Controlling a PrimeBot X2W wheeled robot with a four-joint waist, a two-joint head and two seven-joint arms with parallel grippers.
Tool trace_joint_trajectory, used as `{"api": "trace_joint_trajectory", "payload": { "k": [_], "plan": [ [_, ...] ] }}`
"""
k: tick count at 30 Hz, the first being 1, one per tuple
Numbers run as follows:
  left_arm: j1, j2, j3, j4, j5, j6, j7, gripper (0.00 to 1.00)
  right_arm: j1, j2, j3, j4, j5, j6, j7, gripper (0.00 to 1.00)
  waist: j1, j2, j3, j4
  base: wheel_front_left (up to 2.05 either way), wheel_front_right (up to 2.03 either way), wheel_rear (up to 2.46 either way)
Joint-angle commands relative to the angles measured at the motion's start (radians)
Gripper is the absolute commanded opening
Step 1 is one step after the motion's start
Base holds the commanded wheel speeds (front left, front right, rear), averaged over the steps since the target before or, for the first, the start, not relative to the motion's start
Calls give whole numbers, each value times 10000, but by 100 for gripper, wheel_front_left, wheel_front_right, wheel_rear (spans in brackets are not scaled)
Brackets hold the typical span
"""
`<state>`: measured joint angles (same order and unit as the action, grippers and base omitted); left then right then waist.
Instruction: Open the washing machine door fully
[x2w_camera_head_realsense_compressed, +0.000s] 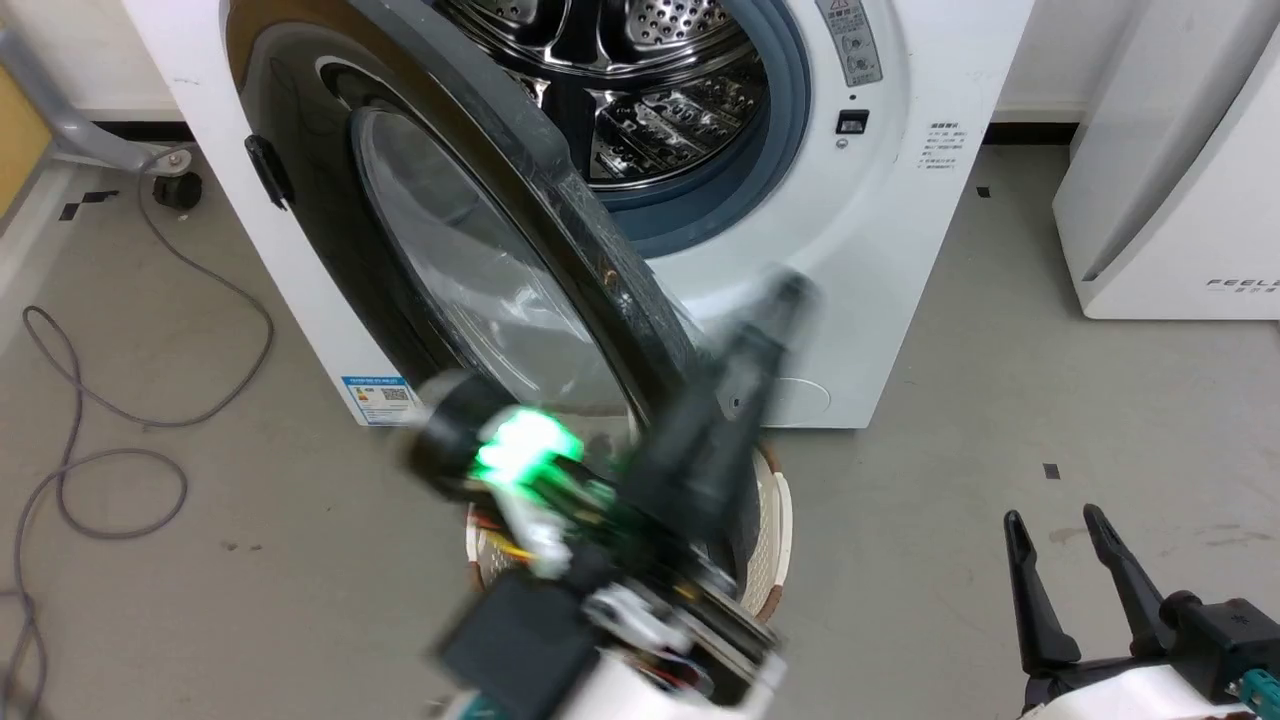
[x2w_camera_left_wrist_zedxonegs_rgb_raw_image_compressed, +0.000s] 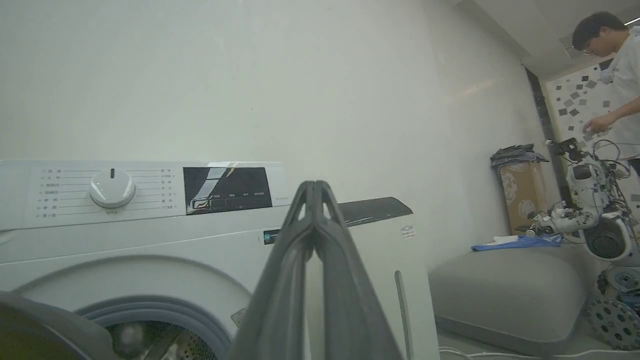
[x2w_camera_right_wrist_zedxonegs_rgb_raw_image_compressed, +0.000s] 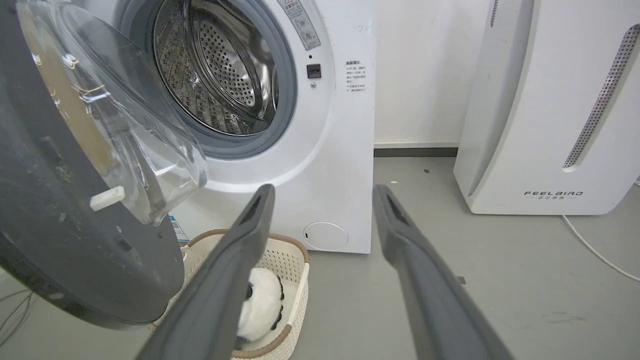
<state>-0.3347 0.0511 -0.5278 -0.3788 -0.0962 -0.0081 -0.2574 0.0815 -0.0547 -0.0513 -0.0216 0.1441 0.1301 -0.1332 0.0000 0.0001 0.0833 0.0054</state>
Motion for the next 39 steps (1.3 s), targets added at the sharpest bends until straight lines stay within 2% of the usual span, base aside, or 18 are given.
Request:
{"api": "trace_joint_trajectory", "payload": {
  "k": [1, 11, 15, 21, 25, 32, 39],
  "plan": [
    [-217, 2, -415, 265, -258, -110, 102, 0, -159, 45, 12, 55, 90, 6, 30, 100, 0, -1, -11, 6, 0, 0, 0],
    [-64, -6, -2379, 1789, -1565, -365, 1770, 0, -185, 45, 38, 148, 147, 6, 126, 100, 0, -1, 104, 59, 0, 0, 0],
    [-129, -7, -2919, 2724, -1982, -265, 2381, 0, -262, 45, 87, 231, 186, 6, 231, 100, 0, -1, 178, 54, 0, 0, 0],
    [-548, -8, -3269, 3877, -2352, 277, 2838, 0, -319, 45, 130, 398, 269, 6, 285, 100, 0, -1, 212, 11, 0, 0, 0],
    [-864, -8, -3296, 4268, -2626, 531, 2673, 0, -321, 45, 110, 469, 289, 6, 297, 100, 0, -1, 214, 8, 0, 0, 0],
    [-1852, -8, -3375, 5480, -3272, 1264, 2293, 0, -410, 45, 147, 619, 329, 6, 328, 100, 0, -1, 239, -52, 0, 0, 0],
    [-2077, -8, -3491, 6119, -3655, 1780, 2199, 0, -388, 45, 111, 775, 437, 6, 366, 100, 0, -1, 194, -93, 0, 0, 0]
  ]
}}
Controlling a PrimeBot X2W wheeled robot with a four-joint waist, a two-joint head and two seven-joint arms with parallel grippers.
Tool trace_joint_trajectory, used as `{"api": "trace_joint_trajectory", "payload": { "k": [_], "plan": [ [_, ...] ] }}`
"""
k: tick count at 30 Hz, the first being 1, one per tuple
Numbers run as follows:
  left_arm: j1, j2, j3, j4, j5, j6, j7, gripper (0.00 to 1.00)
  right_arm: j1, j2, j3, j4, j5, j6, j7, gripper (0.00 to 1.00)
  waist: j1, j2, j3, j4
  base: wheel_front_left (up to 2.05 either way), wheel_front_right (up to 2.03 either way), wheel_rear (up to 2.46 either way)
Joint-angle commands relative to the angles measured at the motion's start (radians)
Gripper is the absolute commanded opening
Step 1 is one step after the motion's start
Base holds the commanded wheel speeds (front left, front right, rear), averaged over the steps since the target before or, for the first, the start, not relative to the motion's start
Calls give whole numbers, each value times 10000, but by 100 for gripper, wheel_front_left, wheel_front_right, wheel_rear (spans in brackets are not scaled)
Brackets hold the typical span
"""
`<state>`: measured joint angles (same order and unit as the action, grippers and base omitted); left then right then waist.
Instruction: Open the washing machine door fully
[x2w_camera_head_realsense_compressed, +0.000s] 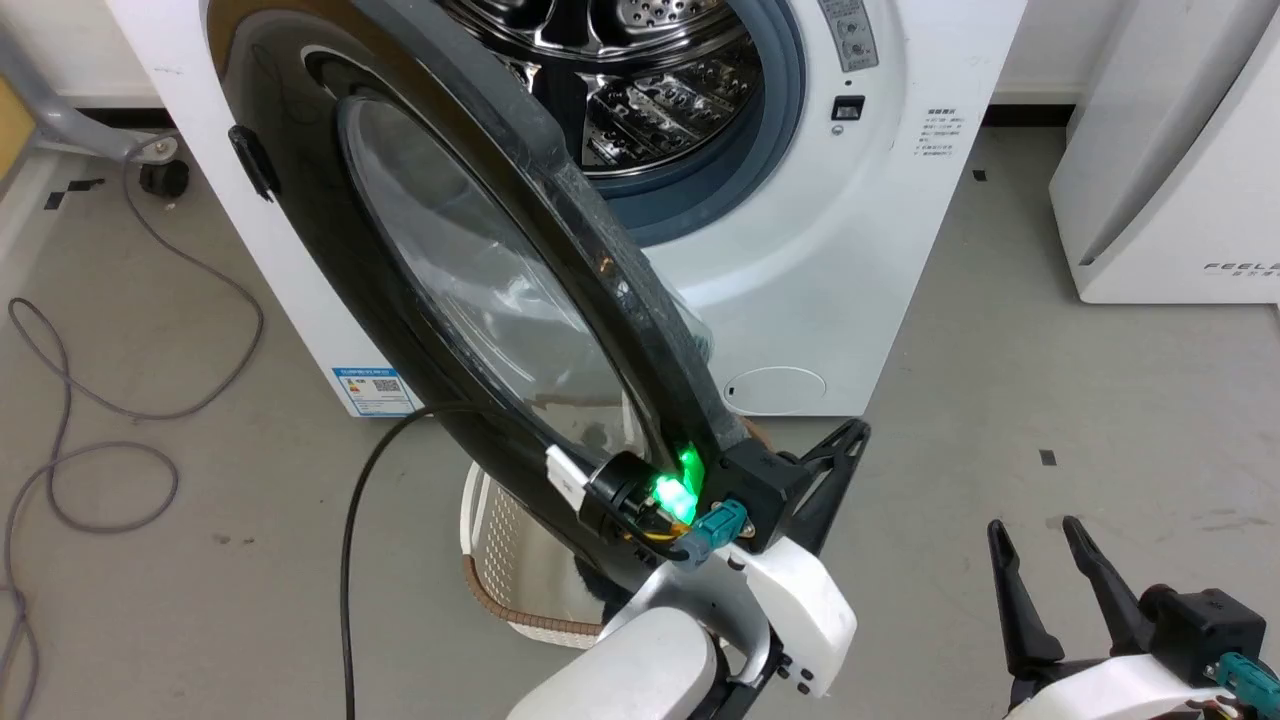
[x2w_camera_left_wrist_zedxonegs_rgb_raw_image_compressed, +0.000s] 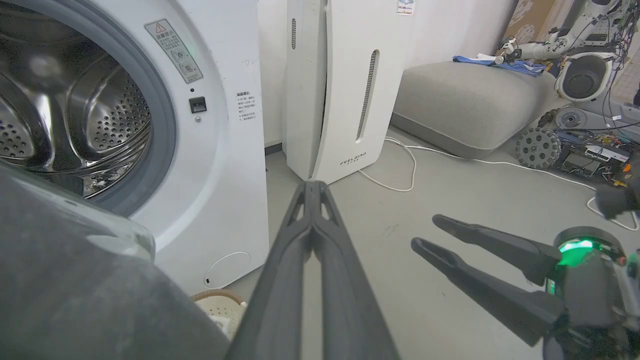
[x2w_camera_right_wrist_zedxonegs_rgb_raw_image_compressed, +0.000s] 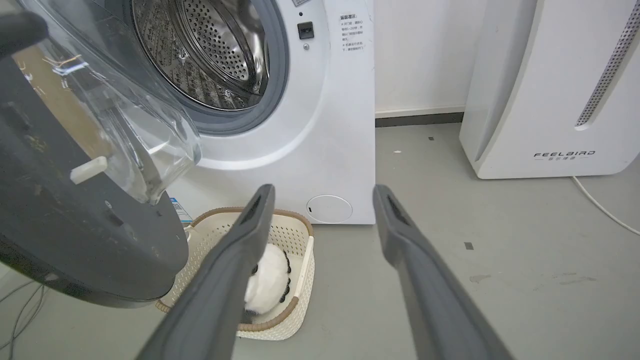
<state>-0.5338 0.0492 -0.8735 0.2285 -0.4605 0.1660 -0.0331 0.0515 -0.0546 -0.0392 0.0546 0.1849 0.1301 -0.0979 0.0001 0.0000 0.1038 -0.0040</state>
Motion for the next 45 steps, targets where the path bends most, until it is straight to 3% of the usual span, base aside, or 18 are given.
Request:
{"api": "trace_joint_trajectory", "payload": {
  "k": [1, 12, 27, 45],
  "plan": [
    [-81, 11, -51, 142, -41, 103, -29, 0, -81, 43, -12, 29, 40, 6, 12, 100, -1, 0, -22, 3, 0, 0, 0],
    [300, 270, -22, 293, -182, 535, 53, 0, -69, 43, -41, 169, 144, 6, 69, 100, -1, 0, -68, 99, 0, 0, 0],
    [1713, 1730, 326, -1883, -168, 1604, 373, 0, 17, 43, -79, 383, 290, 6, 175, 100, -1, 0, -158, 435, 0, 0, 0],
    [3046, 2848, 695, -4127, -64, 2615, 310, 0, 226, 43, 21, 491, 238, 6, 391, 100, -1, 0, -389, 1205, 0, 0, 0]
  ]
}}
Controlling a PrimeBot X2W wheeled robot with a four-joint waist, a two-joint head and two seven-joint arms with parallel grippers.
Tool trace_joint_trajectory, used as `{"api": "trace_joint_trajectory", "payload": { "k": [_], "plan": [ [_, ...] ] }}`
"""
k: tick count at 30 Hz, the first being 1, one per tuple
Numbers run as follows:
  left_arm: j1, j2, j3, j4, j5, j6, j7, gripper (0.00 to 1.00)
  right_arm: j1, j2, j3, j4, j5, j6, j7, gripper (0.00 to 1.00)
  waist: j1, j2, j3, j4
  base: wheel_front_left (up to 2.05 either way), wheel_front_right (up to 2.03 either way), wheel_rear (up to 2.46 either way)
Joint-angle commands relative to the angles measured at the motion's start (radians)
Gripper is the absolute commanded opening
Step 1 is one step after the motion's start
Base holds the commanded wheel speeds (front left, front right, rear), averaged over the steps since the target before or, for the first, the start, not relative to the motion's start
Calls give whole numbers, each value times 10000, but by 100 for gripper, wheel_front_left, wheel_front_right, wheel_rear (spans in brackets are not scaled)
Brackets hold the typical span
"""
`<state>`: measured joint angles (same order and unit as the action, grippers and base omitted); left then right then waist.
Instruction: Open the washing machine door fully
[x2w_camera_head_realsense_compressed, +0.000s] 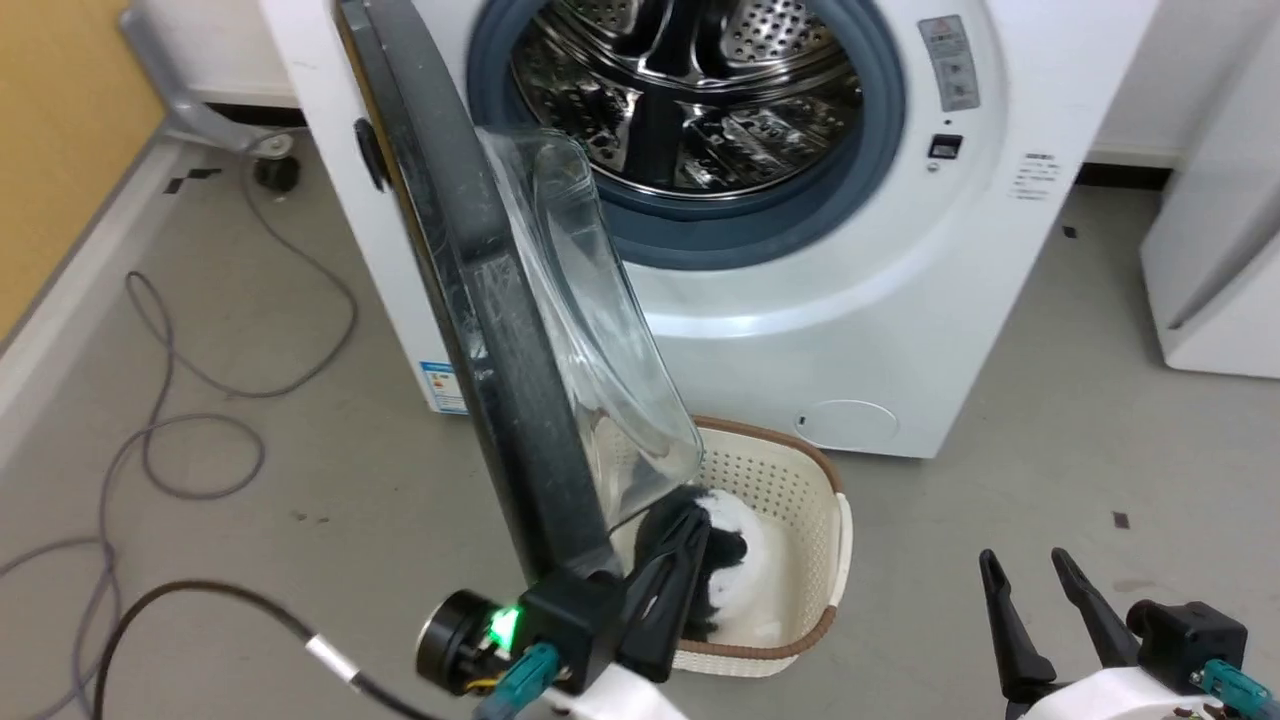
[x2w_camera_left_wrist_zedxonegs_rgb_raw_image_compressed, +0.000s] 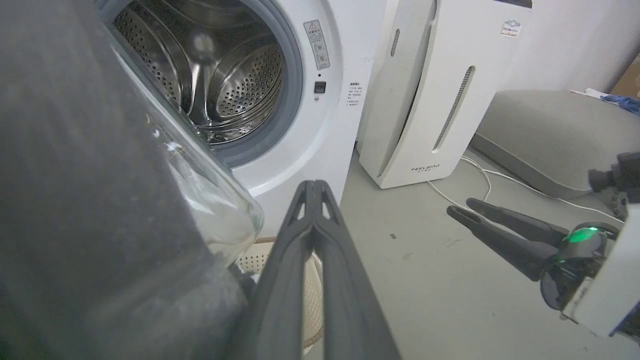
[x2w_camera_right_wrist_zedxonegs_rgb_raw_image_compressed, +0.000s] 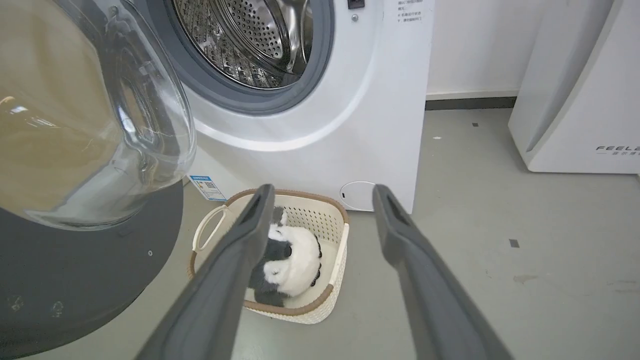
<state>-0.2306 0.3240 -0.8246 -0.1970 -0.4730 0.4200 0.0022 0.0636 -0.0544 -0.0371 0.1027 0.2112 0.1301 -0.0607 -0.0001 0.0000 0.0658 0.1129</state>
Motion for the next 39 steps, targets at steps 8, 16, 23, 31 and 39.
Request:
{"api": "trace_joint_trajectory", "payload": {
  "k": [8, 16, 23, 31, 39],
  "plan": [
    [508, 519, 488, -780, 257, 711, -90, 0, 230, 41, -112, -68, -73, 6, 178, 100, 1, 0, 6, 708, 0, 0, 0],
    [896, 723, 802, -1136, 299, 1200, -245, 0, 298, 41, -174, -149, -117, 6, 325, 100, 1, 0, 69, 1638, 0, 0, 0],
    [1144, 1115, 1465, -1031, 221, 1631, -437, 0, 246, 41, -189, -224, -133, 6, 467, 100, 1, 0, 142, 2161, 0, 0, 0],
    [1609, 1815, 2869, -939, -106, 2257, -899, 0, 170, 41, -127, -230, -61, 6, 468, 100, 1, 0, 171, 2134, 0, 0, 0],
    [1834, 2490, 4559, -58, -959, 2108, -1615, 0, 114, 41, -185, -246, -82, 6, 496, 100, 1, 0, 313, 1922, 0, 0, 0]
  ]
}}
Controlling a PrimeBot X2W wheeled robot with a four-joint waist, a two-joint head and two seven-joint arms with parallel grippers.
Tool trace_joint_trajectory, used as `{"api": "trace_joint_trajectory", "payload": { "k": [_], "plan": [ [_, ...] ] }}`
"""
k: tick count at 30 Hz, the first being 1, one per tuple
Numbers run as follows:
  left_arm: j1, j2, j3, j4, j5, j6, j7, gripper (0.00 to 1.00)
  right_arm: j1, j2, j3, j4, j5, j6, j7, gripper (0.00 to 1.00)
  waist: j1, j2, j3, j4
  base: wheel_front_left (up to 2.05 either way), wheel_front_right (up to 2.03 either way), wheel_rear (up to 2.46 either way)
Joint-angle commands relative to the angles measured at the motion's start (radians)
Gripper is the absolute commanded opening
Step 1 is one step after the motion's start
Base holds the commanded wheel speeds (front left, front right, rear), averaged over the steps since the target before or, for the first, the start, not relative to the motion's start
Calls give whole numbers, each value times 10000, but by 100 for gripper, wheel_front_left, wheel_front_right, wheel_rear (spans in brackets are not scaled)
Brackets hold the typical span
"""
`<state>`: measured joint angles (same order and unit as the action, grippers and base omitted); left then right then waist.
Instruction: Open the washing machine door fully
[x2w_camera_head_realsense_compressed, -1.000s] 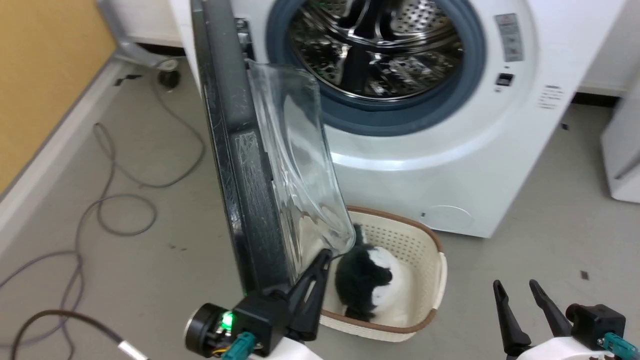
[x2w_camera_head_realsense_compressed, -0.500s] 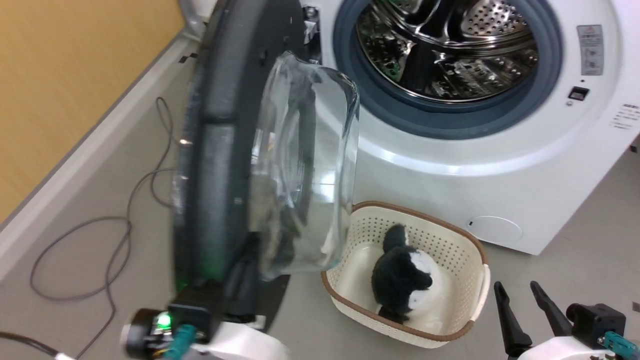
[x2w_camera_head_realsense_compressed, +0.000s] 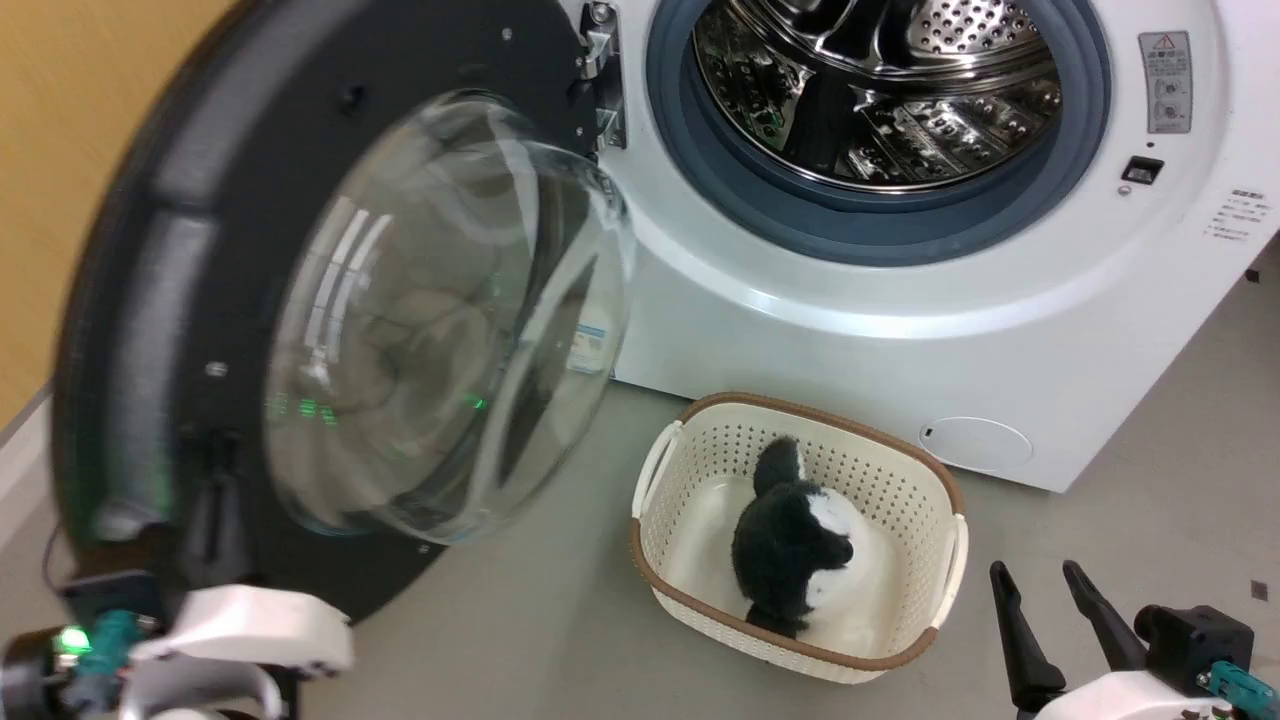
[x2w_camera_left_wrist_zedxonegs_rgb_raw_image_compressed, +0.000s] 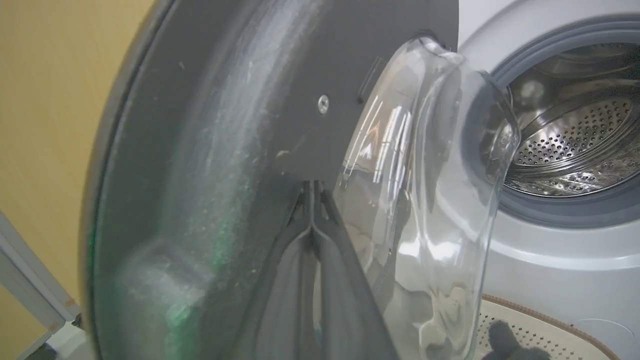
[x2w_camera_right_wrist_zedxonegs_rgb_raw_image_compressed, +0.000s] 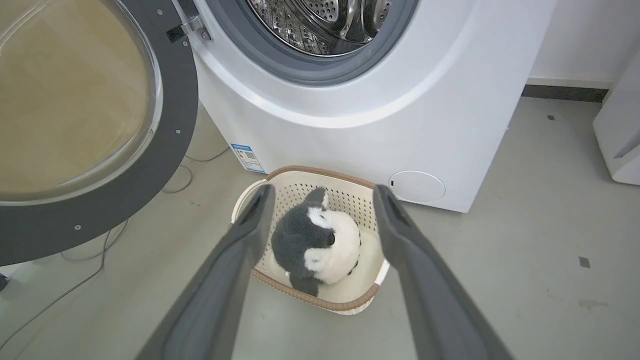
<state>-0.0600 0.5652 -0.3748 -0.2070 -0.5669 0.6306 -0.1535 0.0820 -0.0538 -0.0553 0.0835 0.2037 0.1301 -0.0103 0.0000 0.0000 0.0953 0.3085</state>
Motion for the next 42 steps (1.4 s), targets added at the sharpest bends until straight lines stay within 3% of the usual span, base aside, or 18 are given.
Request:
{"api": "trace_joint_trajectory", "payload": {
  "k": [1, 10, 18, 29, 35, 36, 37, 38, 39, 42],
  "plan": [
    [116, 108, 282, 176, -163, -68, -191, 0, -89, 36, 2, -58, -18, 6, 2, 100, 0, 0, 40, -72, 0, 0, 0],
    [-140, 352, 1792, 1783, -1105, -875, -810, 0, -167, 36, -8, -22, -26, 6, 19, 100, 0, 0, 130, -324, 0, 0, 0],
    [-144, 0, 2012, 2603, -1141, -1343, -1010, 0, -243, 36, 8, 37, -33, 6, 0, 100, 0, 0, 119, -473, 0, 0, 0],
    [1630, -1279, 1530, 1419, -358, -925, -1078, 0, -68, 36, -11, 222, 93, 6, -284, 100, 0, 0, -301, -595, 0, 0, 0],
    [1968, -1492, 617, 627, 206, -968, -1016, 0, 35, 36, -57, 195, 17, 6, -349, 100, 0, 0, -545, -561, 0, 0, 0],
    [1968, -1525, 480, 533, 283, -959, -989, 6, 45, 36, -47, 181, -6, 6, -358, 100, 0, 0, -603, -579, 0, 0, 0],
    [1961, -1546, 345, 459, 370, -952, -961, 29, 65, 36, -39, 167, -11, 6, -364, 100, 0, 0, -665, -600, 0, 0, 0],
    [1951, -1561, 233, 409, 431, -953, -924, 75, 81, 36, -24, 142, -26, 6, -382, 100, 0, 0, -727, -640, 0, 0, 0],
    [1938, -1578, 131, 377, 479, -958, -883, 100, 99, 36, -13, 111, -44, 6, -402, 100, 0, 0, -769, -678, 0, 0, 0],
    [1861, -1606, 3, 366, 593, -969, -883, 100, 120, 36, 2, 45, -89, 6, -434, 100, 0, 0, -840, -789, 0, 0, 0]
  ]
}}
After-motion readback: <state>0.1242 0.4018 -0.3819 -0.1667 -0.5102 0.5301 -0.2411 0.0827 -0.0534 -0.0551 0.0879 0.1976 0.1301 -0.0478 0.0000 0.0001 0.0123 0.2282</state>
